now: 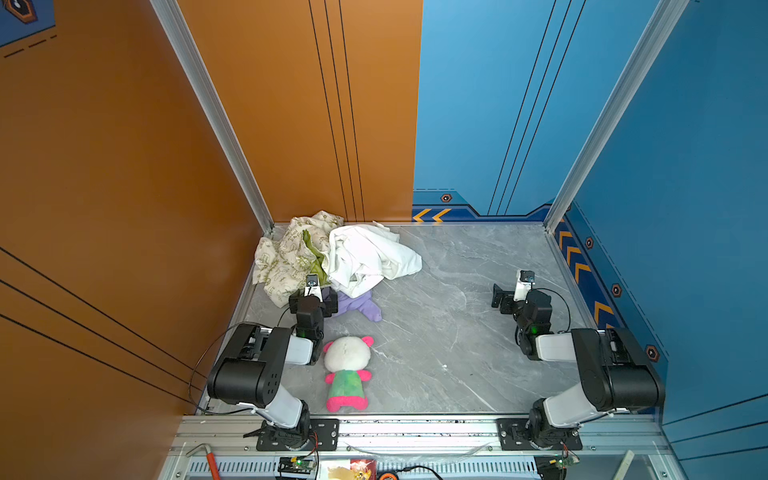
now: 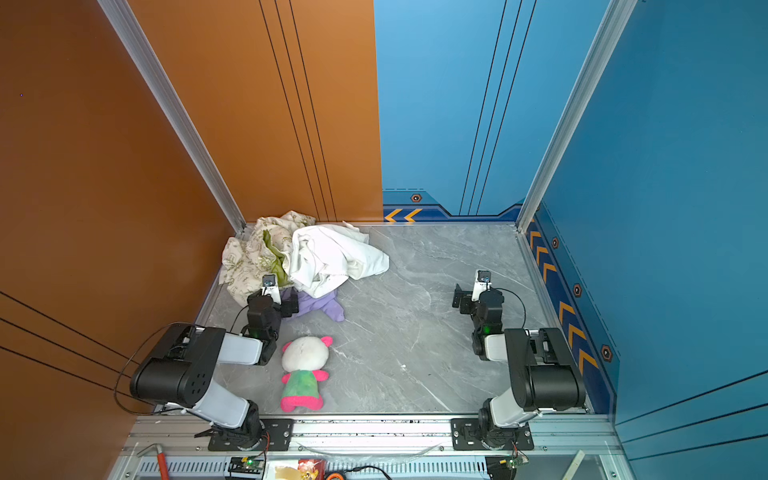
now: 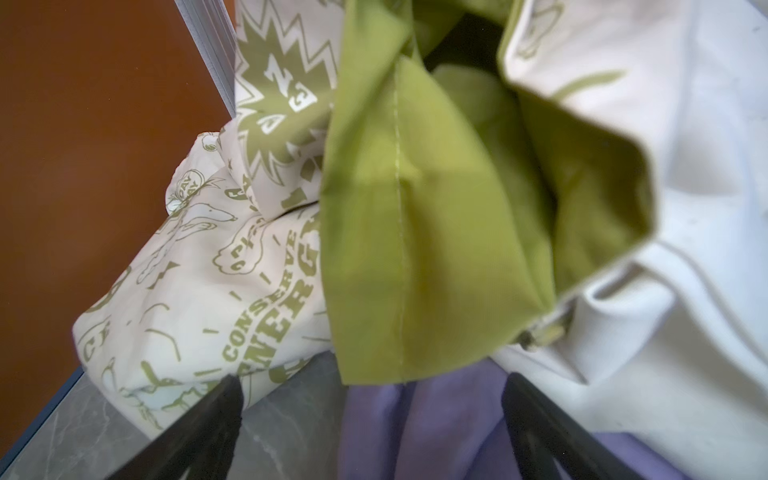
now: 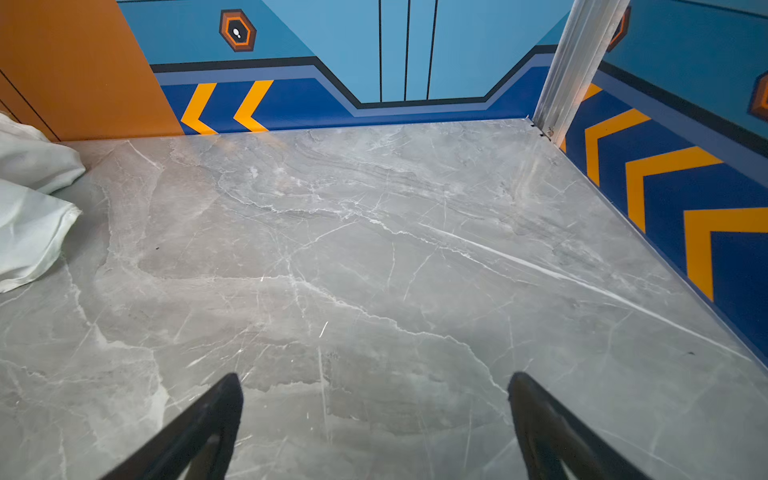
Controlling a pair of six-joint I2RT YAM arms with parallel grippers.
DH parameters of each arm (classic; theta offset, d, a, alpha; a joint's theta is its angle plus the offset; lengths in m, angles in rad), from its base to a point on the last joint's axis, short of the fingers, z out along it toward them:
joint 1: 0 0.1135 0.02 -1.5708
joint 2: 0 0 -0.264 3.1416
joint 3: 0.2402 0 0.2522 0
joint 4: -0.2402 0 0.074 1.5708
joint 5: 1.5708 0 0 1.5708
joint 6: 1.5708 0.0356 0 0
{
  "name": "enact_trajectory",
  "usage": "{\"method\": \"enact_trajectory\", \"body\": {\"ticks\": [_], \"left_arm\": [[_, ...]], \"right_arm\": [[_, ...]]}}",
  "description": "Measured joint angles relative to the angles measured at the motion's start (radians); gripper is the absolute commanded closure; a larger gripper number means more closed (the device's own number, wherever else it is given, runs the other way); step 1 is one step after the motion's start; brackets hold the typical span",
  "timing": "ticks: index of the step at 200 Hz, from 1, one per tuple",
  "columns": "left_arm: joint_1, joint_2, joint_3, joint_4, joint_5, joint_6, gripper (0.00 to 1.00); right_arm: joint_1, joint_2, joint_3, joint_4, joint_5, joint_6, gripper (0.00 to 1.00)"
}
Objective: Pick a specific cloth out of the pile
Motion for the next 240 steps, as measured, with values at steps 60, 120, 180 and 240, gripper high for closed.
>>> {"method": "enact_trajectory", "body": {"ticks": [60,120,180,240], "left_arm": [[0.0,0.0,0.0,0.0,0.0,0.0,0.02],[0.003,0.0,0.001,-0.002,-0.003,-0.001,0.02],[0.019,0.0,0.016,-0.016,-0.014,-0.01,0.02],[0.003,-0.035,0.018,-0.056,-0.066,-0.019,0.02]], "right_arm": [[0.0,0.0,0.0,0.0,0.0,0.0,0.0],[0.0,0.0,0.0,0.0,0.0,0.0,0.0],[0.0,0.0,0.0,0.0,0.001,0.0,0.0],[0.033,-0.111,0.044,-0.164,0.027,-0.01,0.0]]}}
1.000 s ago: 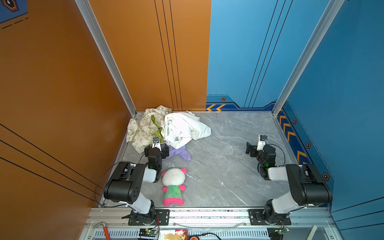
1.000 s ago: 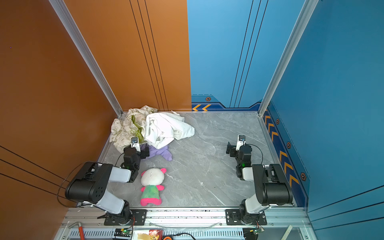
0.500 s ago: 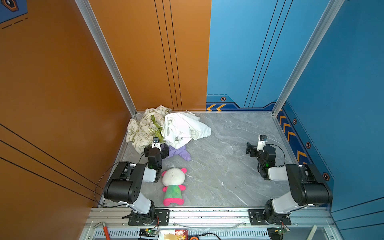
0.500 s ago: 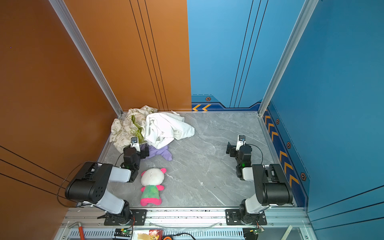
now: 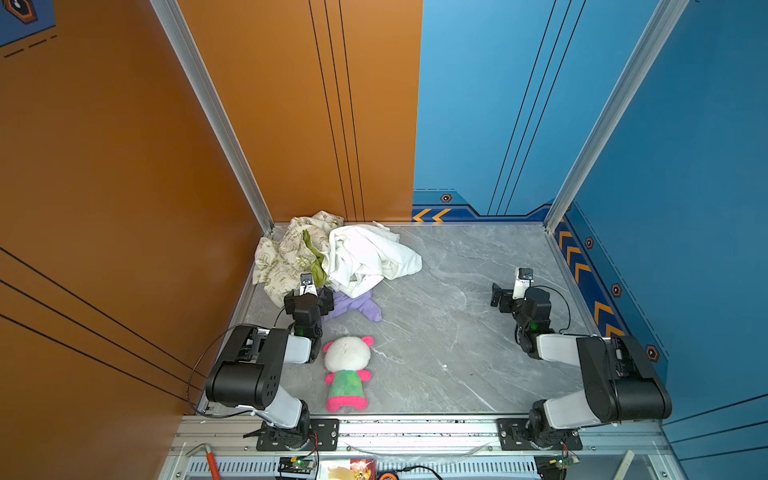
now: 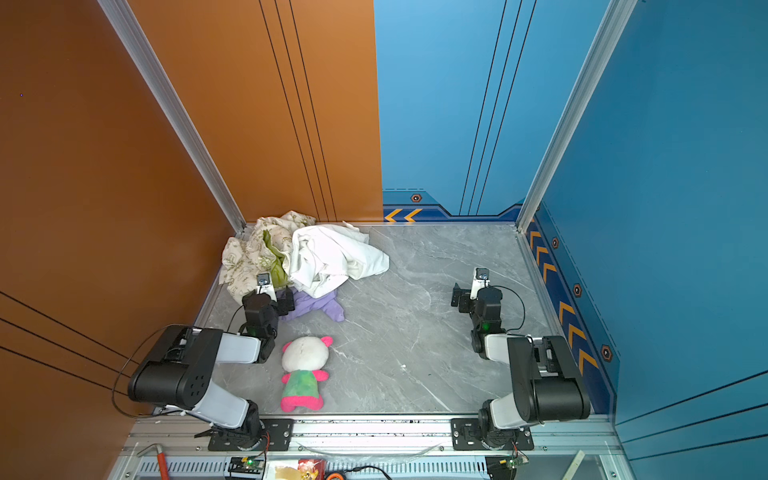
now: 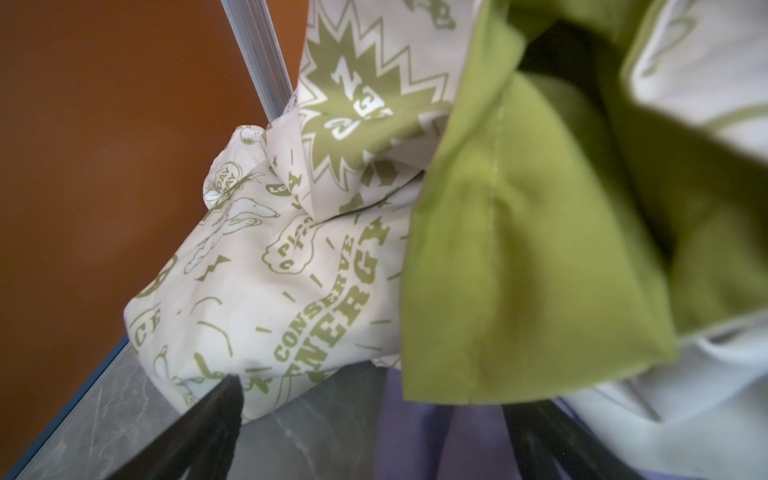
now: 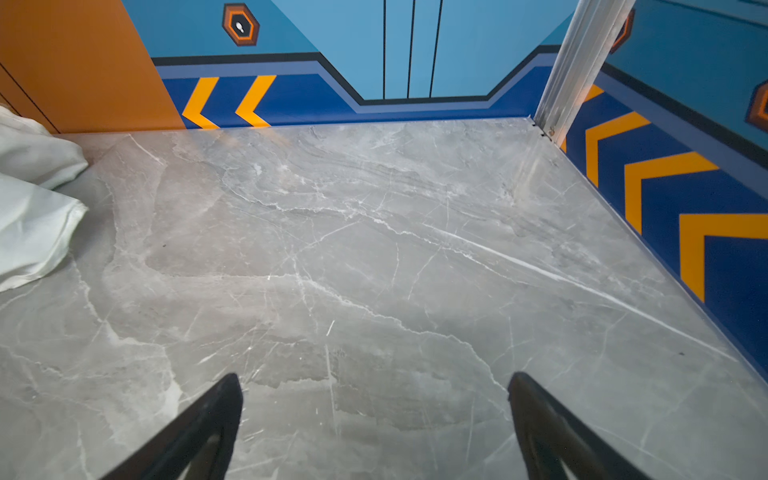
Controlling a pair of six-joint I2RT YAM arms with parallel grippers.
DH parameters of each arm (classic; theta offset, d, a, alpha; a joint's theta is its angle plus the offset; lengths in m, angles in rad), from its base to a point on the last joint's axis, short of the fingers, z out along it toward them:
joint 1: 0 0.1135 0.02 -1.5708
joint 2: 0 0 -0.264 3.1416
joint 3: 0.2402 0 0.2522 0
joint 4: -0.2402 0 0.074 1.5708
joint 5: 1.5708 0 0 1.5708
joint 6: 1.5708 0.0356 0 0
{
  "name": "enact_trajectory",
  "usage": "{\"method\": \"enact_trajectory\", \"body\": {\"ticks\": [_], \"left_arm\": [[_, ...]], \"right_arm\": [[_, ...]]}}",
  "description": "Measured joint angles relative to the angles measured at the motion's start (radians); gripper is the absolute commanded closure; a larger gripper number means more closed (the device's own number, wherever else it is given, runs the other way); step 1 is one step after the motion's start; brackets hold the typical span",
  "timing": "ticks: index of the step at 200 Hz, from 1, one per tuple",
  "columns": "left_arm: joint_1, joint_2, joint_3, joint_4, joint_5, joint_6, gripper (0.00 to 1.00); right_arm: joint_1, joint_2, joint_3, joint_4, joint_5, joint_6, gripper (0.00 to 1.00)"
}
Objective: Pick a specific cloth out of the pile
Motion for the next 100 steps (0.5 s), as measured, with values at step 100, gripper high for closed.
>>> {"method": "enact_trajectory", "body": {"ticks": [100], "left_arm": [[-0.042,-0.348,0.604,-1.032,-0.06,-0.135,0.02]], "right_arm": [[0.021,-0.338,0.273,-0.595,0.071,-0.055,0.0]]}}
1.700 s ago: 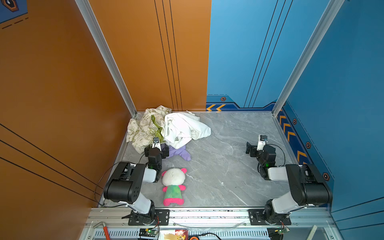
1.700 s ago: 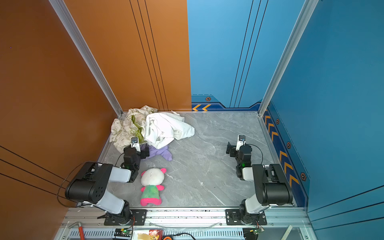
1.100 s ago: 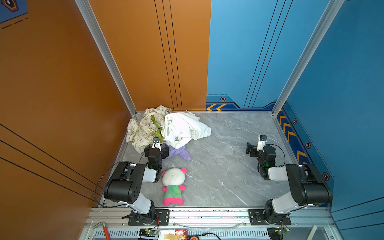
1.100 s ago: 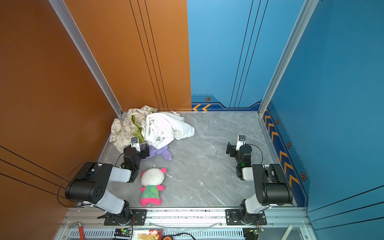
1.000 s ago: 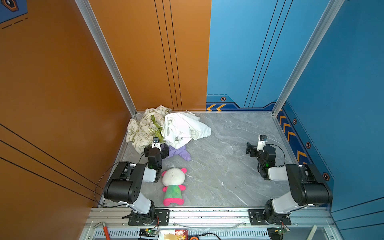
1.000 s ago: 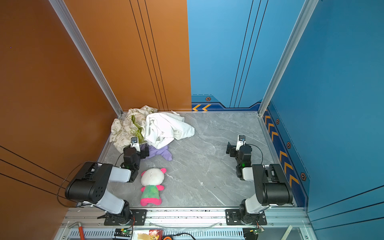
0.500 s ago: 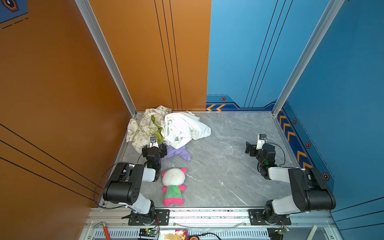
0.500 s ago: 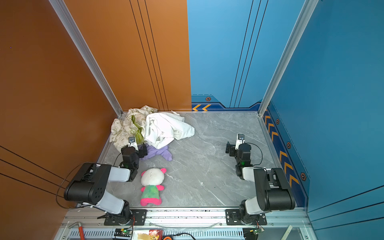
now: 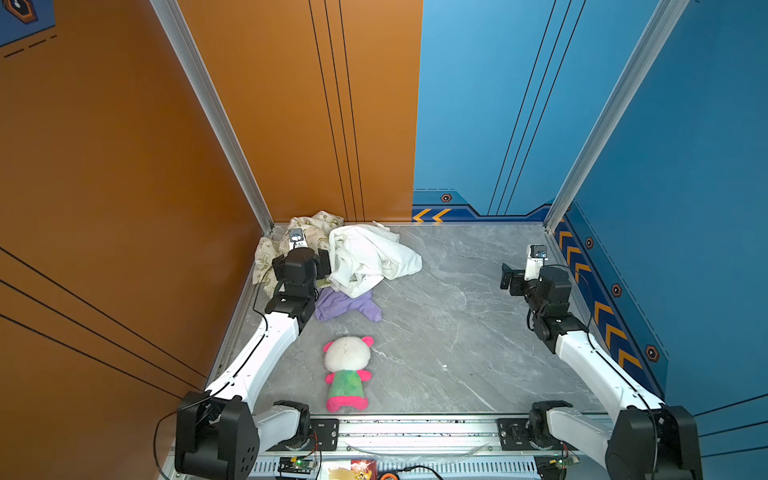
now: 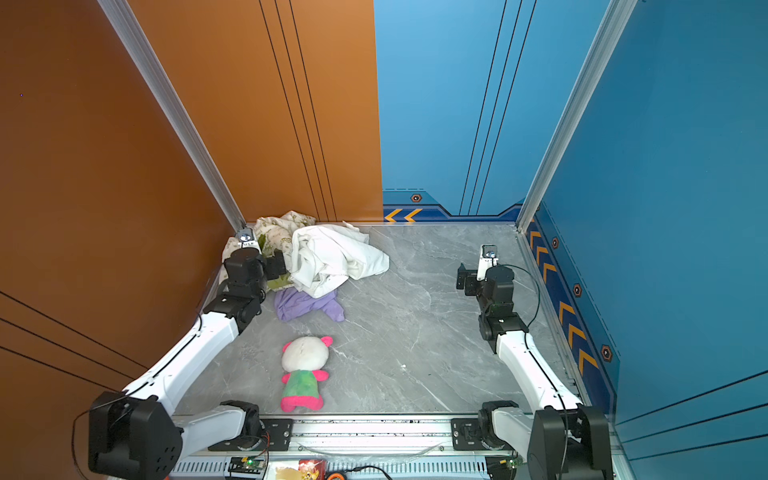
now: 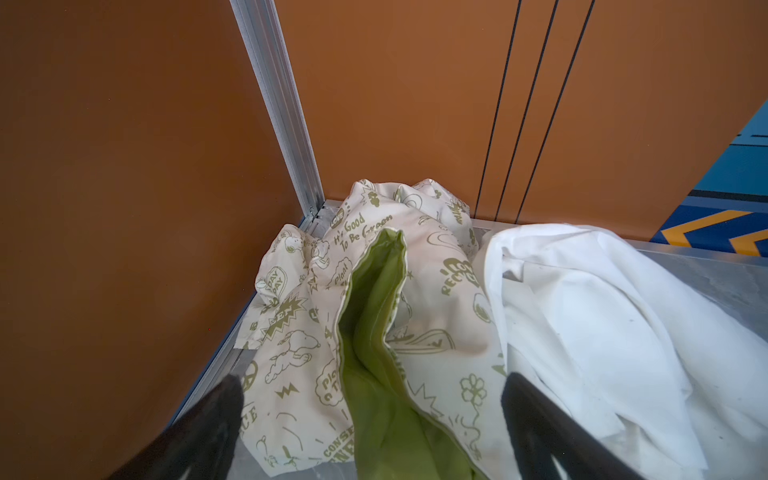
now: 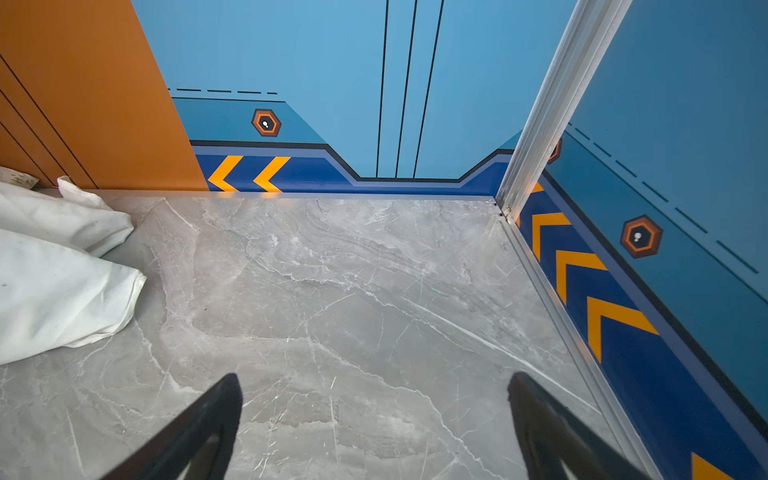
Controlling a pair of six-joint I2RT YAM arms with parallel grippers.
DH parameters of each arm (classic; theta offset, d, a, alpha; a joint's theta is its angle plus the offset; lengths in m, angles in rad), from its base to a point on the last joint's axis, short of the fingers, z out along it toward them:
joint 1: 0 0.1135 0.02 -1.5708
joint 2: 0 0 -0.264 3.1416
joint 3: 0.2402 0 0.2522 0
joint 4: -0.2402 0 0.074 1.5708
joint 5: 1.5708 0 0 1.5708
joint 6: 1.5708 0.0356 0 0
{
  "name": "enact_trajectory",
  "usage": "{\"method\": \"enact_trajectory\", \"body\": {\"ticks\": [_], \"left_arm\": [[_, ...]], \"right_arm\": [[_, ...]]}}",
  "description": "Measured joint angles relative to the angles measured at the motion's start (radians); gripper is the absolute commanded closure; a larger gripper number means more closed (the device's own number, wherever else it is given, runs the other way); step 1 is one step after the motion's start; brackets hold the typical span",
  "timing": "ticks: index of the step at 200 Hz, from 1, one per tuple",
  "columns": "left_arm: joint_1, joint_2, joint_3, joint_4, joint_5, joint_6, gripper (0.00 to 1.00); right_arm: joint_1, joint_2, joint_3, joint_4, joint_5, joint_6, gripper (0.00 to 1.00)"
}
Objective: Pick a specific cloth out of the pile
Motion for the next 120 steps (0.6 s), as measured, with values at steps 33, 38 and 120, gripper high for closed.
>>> {"method": "enact_trajectory", "body": {"ticks": [33,38,120], "left_arm": [[0.043,0.003,0.126,-0.285,0.143,-0.093,0.02],[0.047,0.003,0.128,-0.311,0.16,-0.11,0.02],[0.062,-0.016,0.04,-0.537,0.37,-0.444,0.04]], "right_arm": [[-0.005,-0.037,0.096,-0.211,0.051,-0.008,0.0],[-0.01,-0.042,0.1,-0.233,0.049,-0.008,0.0],[0.057,-0.008,0.154,-0.502,-0.046,0.141,0.0]]}}
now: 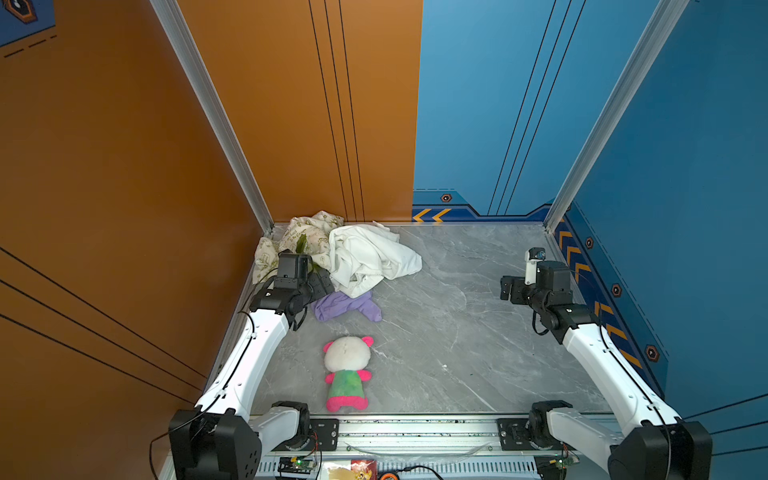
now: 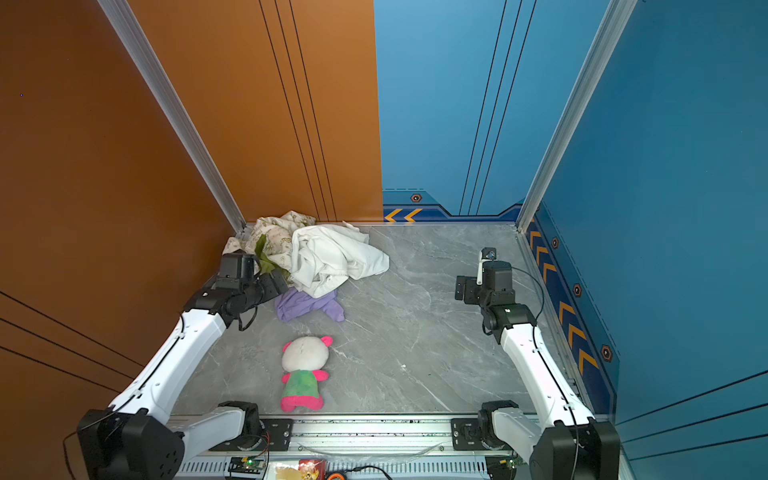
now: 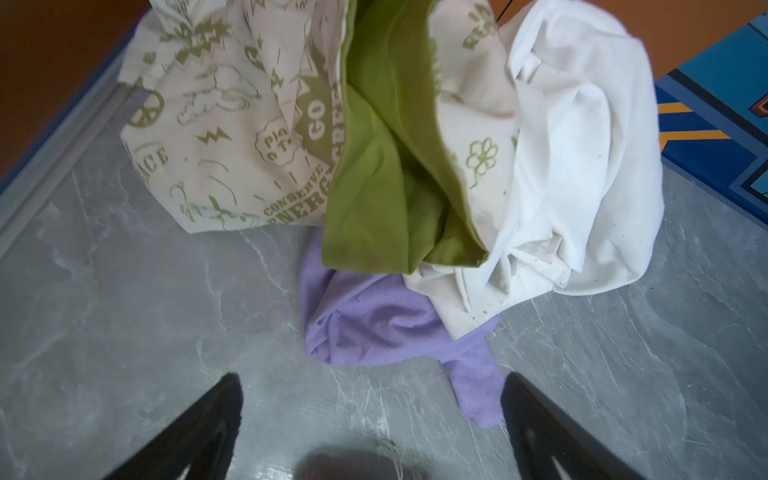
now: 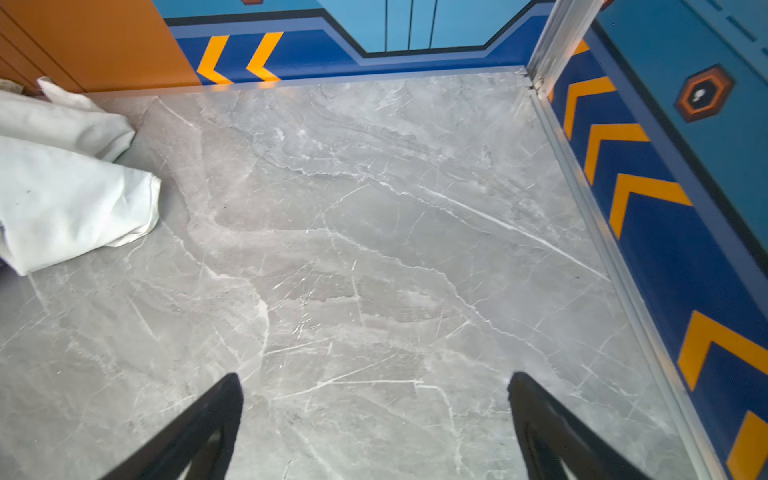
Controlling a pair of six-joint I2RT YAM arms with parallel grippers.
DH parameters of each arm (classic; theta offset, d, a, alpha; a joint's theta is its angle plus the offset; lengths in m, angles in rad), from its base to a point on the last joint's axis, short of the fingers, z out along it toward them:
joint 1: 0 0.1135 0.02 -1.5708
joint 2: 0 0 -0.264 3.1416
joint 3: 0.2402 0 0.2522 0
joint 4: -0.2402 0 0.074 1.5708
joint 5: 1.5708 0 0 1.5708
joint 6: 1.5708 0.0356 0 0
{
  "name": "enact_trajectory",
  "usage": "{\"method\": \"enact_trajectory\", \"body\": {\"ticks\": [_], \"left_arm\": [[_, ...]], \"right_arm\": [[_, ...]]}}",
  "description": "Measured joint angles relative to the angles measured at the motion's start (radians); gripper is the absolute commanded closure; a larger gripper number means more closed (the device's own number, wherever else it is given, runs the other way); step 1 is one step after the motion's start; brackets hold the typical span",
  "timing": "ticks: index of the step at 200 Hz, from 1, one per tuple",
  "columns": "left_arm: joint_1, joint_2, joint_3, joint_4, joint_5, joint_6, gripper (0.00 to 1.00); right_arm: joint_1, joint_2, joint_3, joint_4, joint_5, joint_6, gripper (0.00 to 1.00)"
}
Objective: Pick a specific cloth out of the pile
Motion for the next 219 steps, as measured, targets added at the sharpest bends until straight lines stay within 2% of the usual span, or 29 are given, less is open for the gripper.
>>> {"method": "enact_trajectory", "body": {"ticks": [38,84,96,101,131,142,154,197,219], "left_arm": [[0.003,0.101,-0.002,-0.018,0.128,-0.062,0.07],[0.003,0.188,-0.002,-0.02,0.204,-0.068,0.12],[0.003,0.199,-0.002,-0.021,0.209,-0.063,0.13],[0.003,0.203,-0.002,-0.021,0.212,-0.061,0.19],[0.003,0.232,-0.002,-0.021,0.216,-0.019,0.26],[0.003,0.246,-0.002,-0.021,0.214,-0.002,0.33],[0.002,0.261,-0.002,-0.019,0.211,0.023,0.34],[-0.017,0.333,0.007,0.002,0.184,0.079,0.45],[-0.029,0.377,0.018,0.021,0.174,0.098,0.48]], "right_arm": [[0.135,0.01,0.006,-0.045,0.0,0.034,0.0],[0.291,0.011,0.05,-0.156,-0.034,0.054,0.0],[0.321,-0.005,0.053,-0.185,-0.045,0.068,0.0],[0.329,-0.014,0.053,-0.197,-0.048,0.074,0.0],[0.36,-0.089,0.053,-0.264,-0.068,0.12,0.0],[0.37,-0.108,0.052,-0.282,-0.078,0.131,0.0],[0.382,-0.116,0.052,-0.294,-0.083,0.142,0.0],[0.414,-0.076,0.056,-0.316,-0.086,0.149,0.0],[0.435,-0.02,0.08,-0.317,-0.086,0.141,0.0]]}}
